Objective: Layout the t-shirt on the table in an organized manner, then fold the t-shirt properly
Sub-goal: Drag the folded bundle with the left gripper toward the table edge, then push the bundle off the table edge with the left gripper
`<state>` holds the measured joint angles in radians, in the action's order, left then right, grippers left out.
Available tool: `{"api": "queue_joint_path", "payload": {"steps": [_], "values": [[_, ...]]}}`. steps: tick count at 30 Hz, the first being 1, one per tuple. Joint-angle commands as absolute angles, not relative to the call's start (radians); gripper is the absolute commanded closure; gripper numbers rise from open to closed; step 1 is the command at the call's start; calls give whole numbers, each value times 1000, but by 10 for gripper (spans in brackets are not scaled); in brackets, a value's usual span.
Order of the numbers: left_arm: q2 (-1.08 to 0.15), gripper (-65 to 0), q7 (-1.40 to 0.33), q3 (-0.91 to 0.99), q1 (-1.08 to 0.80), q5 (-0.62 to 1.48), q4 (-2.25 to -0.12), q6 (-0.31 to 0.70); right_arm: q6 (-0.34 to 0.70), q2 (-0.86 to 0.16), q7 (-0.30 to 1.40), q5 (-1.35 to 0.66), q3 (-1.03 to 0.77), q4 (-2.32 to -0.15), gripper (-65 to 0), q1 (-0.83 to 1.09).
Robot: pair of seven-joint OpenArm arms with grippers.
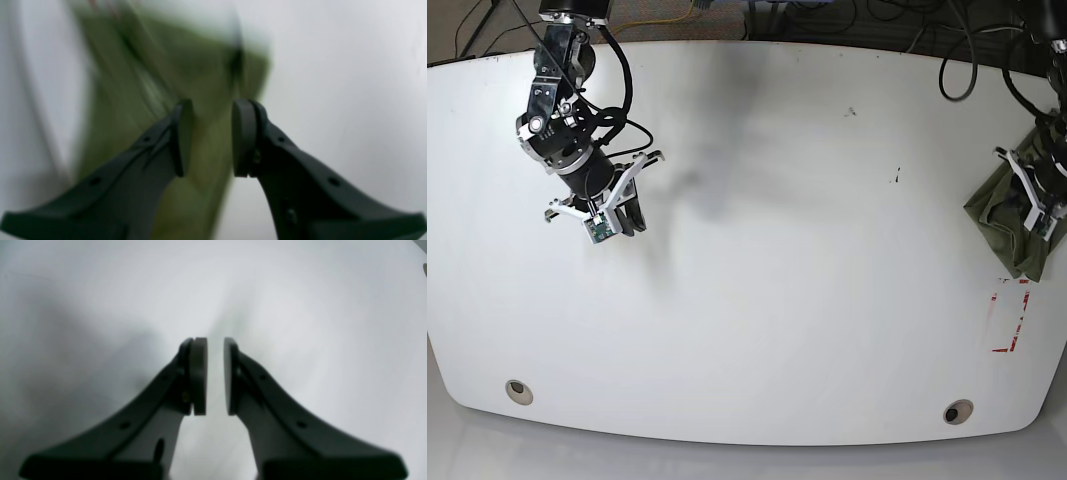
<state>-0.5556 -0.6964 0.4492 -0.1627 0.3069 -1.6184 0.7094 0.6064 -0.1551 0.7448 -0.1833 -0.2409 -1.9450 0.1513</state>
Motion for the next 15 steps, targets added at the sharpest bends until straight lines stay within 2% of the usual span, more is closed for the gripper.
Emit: {"api": "queue_joint_path", "payload": {"steps": [1, 8, 15], "values": [[-578, -178, -707, 496, -117, 292, -1633, 698, 605, -153, 722, -194, -237, -1968, -81, 137], [-578, -178, -700, 558, -4, 174, -1535, 698, 605, -147, 722, -193, -236, -1968, -81, 139], [-582, -178, -644, 576, 81, 44, -1339, 698, 605, -143, 722, -193, -234, -1968, -81, 157]]}}
